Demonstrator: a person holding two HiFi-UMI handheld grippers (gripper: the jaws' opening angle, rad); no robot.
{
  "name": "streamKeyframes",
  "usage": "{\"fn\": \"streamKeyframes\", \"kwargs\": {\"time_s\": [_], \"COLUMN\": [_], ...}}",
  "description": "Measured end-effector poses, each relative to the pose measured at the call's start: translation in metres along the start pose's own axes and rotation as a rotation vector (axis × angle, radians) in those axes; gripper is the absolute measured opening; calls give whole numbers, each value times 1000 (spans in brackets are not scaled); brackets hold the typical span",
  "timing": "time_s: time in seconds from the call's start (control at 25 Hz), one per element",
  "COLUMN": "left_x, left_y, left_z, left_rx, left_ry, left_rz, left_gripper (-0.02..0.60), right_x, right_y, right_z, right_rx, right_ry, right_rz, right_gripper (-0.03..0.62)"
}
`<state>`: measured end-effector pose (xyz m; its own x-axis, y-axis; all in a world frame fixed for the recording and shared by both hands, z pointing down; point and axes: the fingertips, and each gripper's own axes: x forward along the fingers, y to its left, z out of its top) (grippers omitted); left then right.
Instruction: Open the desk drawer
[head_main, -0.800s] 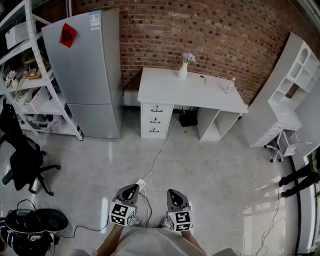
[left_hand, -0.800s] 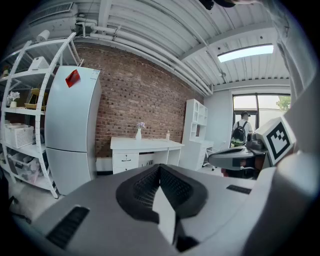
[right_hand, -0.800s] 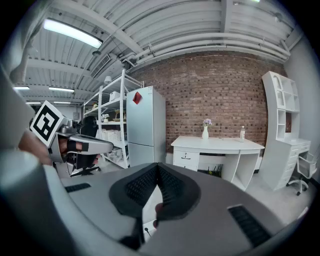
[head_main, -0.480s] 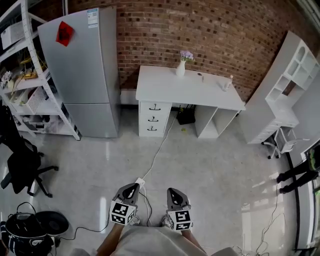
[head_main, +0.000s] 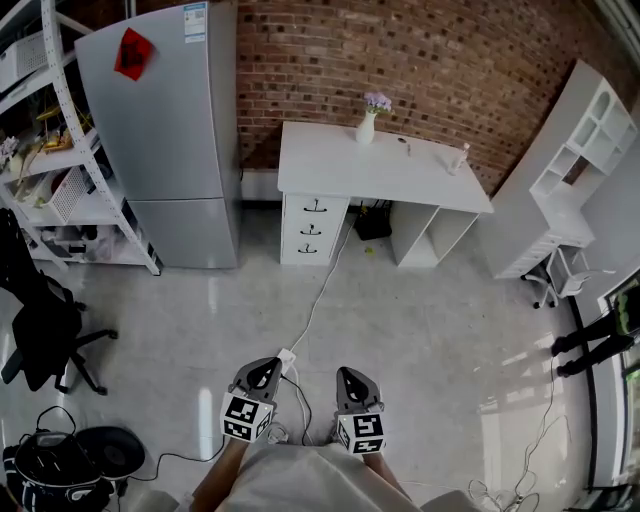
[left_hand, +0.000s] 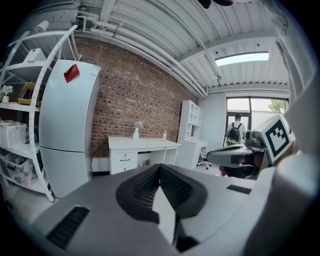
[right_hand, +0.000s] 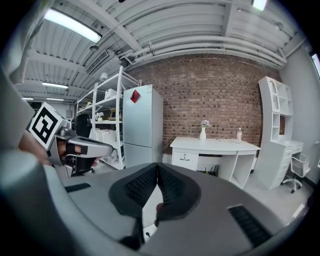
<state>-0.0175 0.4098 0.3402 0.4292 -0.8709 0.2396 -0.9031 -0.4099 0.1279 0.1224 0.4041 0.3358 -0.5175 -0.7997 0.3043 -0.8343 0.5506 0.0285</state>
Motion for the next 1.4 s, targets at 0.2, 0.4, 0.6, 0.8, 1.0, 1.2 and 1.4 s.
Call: {"fn": "streamKeyframes", "kwargs": {"time_s": [0.2, 0.4, 0.6, 0.8, 1.0, 1.2, 1.4], "left_x": [-12, -19, -28, -28, -19, 2, 44], "left_y": [21, 40, 65, 79, 89, 100, 110], "left_z": [-5, -3, 6, 8, 10, 13, 18], "left_rx": [-10, -18, -37, -29, -29, -22, -26], "left_ry": [3, 3, -30, -43, -39, -34, -8], "left_rz": [-15, -16, 28, 46, 63, 91, 100], "left_gripper": [12, 12, 12, 12, 12, 12, 12], "right_x": [7, 14, 26, 39, 57, 80, 112], "right_y": [27, 34, 43, 47, 43, 32, 4], "right_z": [0, 5, 15, 19, 23, 18, 19], "right_rx": [-12, 3, -24, -32, -28, -19, -3], "right_ry": [11, 19, 19, 6, 1, 7, 20], "right_rz": [-5, -25, -23, -12, 9, 45, 64], "right_gripper": [18, 18, 18, 18, 18, 18, 18]}}
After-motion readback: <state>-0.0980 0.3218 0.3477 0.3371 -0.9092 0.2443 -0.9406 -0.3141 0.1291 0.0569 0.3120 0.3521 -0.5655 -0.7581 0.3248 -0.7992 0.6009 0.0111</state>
